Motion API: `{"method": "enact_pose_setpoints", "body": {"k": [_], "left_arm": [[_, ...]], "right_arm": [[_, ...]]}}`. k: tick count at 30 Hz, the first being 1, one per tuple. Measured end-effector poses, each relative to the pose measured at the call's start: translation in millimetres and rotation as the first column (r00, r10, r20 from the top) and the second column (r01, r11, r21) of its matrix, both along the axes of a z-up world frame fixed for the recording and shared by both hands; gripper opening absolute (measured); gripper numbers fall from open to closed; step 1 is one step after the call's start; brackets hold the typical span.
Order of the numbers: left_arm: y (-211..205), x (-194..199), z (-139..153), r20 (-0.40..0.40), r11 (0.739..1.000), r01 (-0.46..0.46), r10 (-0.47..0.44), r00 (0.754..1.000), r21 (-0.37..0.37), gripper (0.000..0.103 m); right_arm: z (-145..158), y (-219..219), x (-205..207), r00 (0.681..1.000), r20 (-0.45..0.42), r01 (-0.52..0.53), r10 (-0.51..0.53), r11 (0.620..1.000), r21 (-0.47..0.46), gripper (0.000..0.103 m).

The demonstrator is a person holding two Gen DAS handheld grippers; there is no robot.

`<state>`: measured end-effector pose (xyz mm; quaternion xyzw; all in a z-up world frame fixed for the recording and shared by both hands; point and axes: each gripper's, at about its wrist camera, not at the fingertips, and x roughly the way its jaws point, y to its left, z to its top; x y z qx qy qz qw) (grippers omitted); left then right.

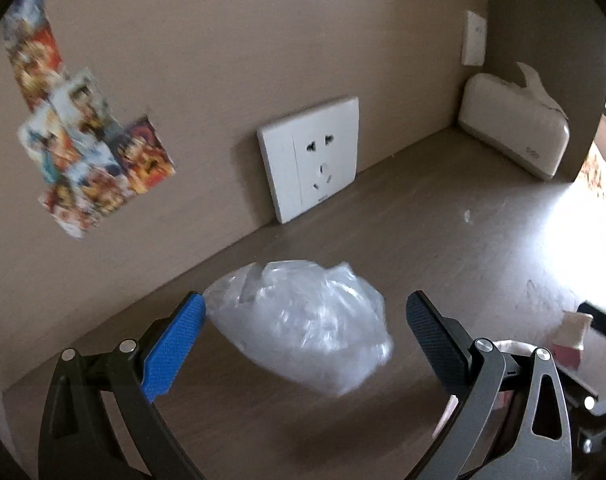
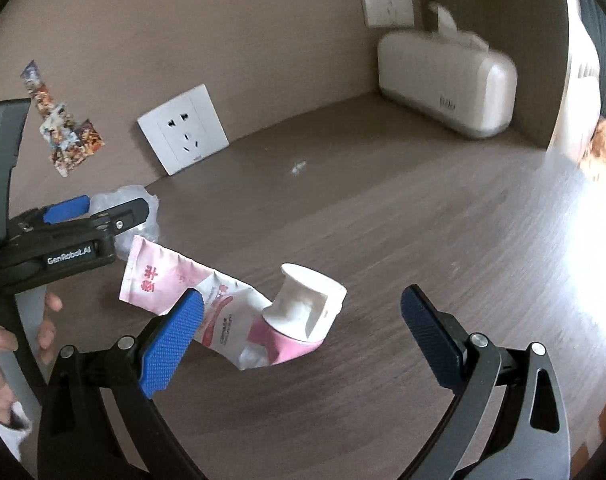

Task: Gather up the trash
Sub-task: 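Grasp the clear plastic bag with left tool while right tool grasps pink white-capped tube, then carry both items over the white bin and open both tools to drop them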

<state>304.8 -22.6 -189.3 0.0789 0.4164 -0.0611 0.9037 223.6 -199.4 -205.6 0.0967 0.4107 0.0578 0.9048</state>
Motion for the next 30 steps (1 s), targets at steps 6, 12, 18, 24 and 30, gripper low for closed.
{"method": "enact_pose_setpoints", "body": {"k": [6,12,18,24,30], "left_arm": [[-2,19,-22,-0.080,1.000,0.026,-0.026,0.996,0.005,0.054],[-10,11,-27,-0.030,0.998,0.056,-0.055,0.998,0.033,0.043],[-4,6,-27,-0.038,0.999,0.039,-0.040,0.998,-0.008,0.037],[-1,-28,-5,-0.030,0.998,0.056,-0.057,0.998,-0.027,0.036],[-7,-56,21,0.001,0.997,0.068,-0.068,0.998,-0.020,0.035]], "right_arm": [[2,11,7,0.999,-0.001,-0.035,0.035,0.999,-0.026,0.048],[4,19,12,0.998,-0.005,-0.065,0.064,0.997,-0.046,0.044],[5,17,13,0.997,-0.004,-0.079,0.079,0.997,-0.021,0.042],[28,2,0,0.996,0.045,-0.081,0.081,0.997,0.000,0.032],[61,-6,-15,0.988,0.117,-0.102,0.105,0.994,-0.030,0.031]]}}
